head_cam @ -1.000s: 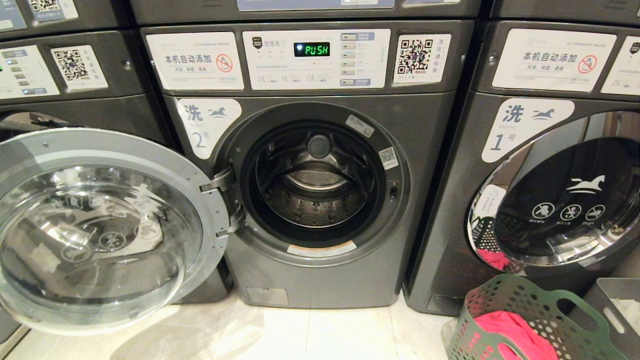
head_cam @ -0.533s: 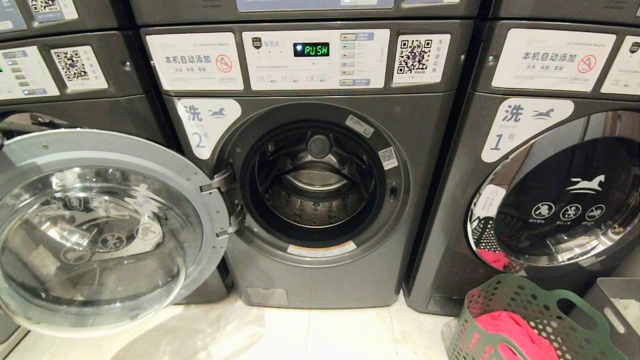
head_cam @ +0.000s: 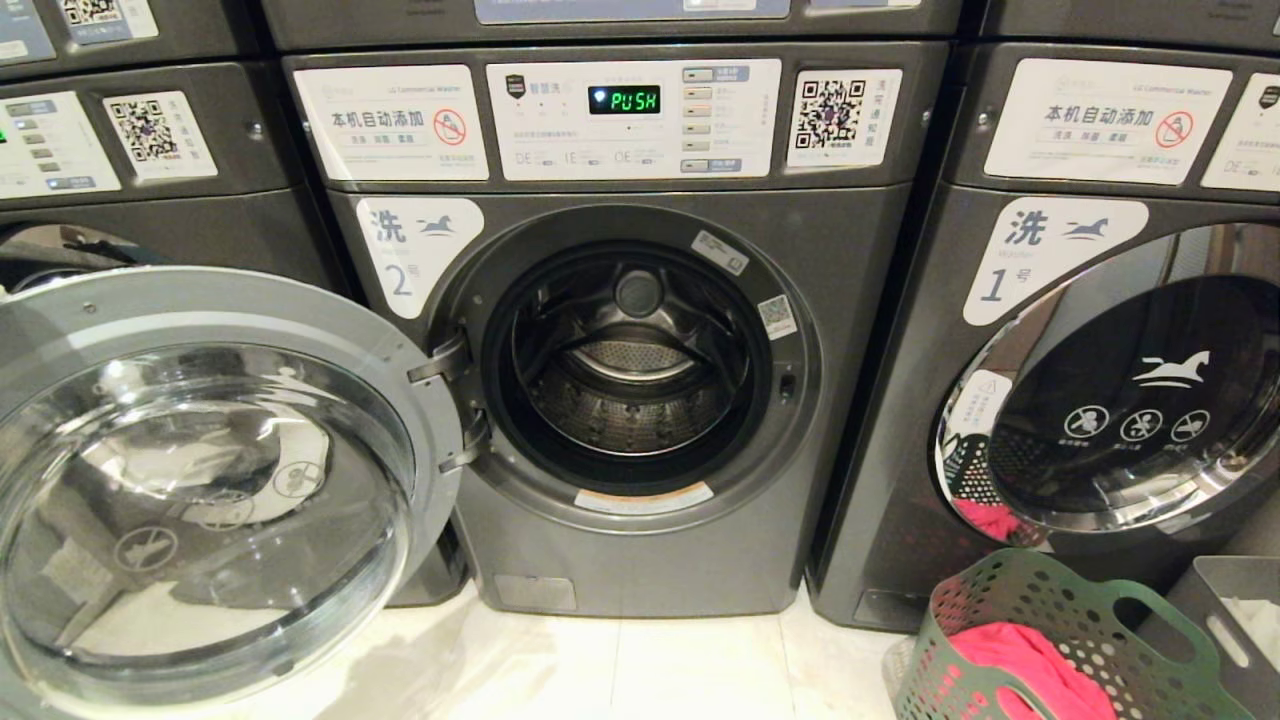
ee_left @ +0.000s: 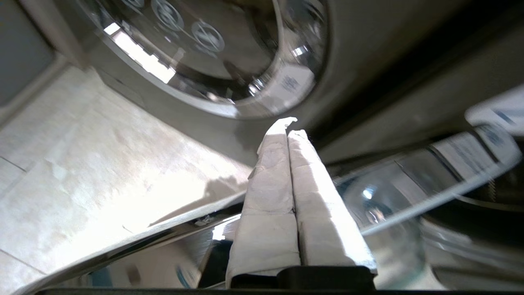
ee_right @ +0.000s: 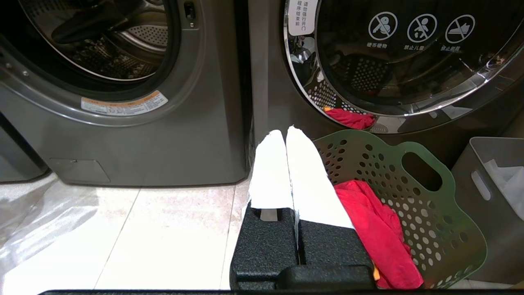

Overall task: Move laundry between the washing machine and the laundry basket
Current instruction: Close the washing machine door with the left hand

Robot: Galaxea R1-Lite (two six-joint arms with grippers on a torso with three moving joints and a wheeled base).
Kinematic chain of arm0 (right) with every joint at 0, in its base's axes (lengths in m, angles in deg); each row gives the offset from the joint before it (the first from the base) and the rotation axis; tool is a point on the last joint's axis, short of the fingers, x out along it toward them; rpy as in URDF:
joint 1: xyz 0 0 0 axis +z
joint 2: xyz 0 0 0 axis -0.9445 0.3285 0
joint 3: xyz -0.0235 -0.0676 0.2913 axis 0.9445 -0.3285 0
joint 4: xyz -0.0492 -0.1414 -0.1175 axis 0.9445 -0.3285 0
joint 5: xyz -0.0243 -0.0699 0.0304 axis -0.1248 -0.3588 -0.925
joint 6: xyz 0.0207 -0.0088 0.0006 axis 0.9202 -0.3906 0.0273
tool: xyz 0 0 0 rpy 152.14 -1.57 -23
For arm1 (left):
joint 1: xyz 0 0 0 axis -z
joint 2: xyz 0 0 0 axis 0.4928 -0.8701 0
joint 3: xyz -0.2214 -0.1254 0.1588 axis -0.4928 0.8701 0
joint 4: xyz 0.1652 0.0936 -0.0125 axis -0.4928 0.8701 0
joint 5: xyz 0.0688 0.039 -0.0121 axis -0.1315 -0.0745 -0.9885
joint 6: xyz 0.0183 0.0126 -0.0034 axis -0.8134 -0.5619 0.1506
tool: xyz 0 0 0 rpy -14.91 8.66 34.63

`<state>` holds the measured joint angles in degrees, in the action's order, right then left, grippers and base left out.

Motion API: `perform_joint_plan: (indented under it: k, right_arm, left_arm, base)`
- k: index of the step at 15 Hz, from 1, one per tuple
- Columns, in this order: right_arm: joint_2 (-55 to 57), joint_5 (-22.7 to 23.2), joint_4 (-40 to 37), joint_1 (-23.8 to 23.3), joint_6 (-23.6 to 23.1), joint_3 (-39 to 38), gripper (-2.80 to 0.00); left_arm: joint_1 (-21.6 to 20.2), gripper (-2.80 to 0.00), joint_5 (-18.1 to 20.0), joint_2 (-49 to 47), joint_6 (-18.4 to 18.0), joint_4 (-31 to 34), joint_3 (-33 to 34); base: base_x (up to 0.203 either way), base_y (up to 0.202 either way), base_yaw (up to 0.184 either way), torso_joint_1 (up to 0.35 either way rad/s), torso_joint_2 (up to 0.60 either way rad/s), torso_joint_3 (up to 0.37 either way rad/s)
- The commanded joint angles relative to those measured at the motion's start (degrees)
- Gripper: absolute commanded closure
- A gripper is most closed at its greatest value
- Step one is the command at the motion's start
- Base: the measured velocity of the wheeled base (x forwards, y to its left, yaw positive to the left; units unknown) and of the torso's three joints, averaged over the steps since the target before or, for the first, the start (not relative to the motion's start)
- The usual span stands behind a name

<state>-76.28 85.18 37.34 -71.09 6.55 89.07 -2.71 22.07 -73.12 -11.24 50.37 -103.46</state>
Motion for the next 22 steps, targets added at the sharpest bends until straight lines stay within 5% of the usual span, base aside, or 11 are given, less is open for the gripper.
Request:
perform_joint_plan:
  k: [1,8,11,15,20,22]
  right_arm:
    - [0.07,-0.01,0.02,0.00,-0.08,0.04,0.00]
    - [0.07,-0.01,-0.07,0.00,-0.17,0.13,0.00]
    - [0.07,-0.01,-0.07,0.00,-0.17,0.13,0.00]
    - [0.07,-0.01,0.02,-0.06,-0.17,0.04,0.00]
    - [0.07,-0.01,0.02,-0.07,-0.17,0.04,0.00]
    - [0.07,-0.01,0.02,-0.01,-0.17,0.04,0.00]
  left_arm:
    - [1.79,0.00,1.99,7.24,0.05,7.83,-0.07]
    - [12.97,0.00,3.91,20.98,0.61,26.96,0.02]
    - [19.12,0.00,3.96,23.44,4.23,29.31,0.02]
    - [19.41,0.00,-0.41,24.25,4.27,28.65,0.02]
    - [18.96,0.00,-13.74,23.42,4.52,34.68,1.61]
    - [19.09,0.00,-14.14,22.89,4.65,37.12,3.37]
  base:
    - [0.000,0.000,0.000,0.000,0.00,0.000]
    - [0.000,0.000,0.000,0.000,0.00,0.000]
    - [0.000,0.000,0.000,0.000,0.00,0.000]
    - [0.000,0.000,0.000,0.000,0.00,0.000]
    - [0.000,0.000,0.000,0.000,0.00,0.000]
    - [0.000,0.000,0.000,0.000,0.00,0.000]
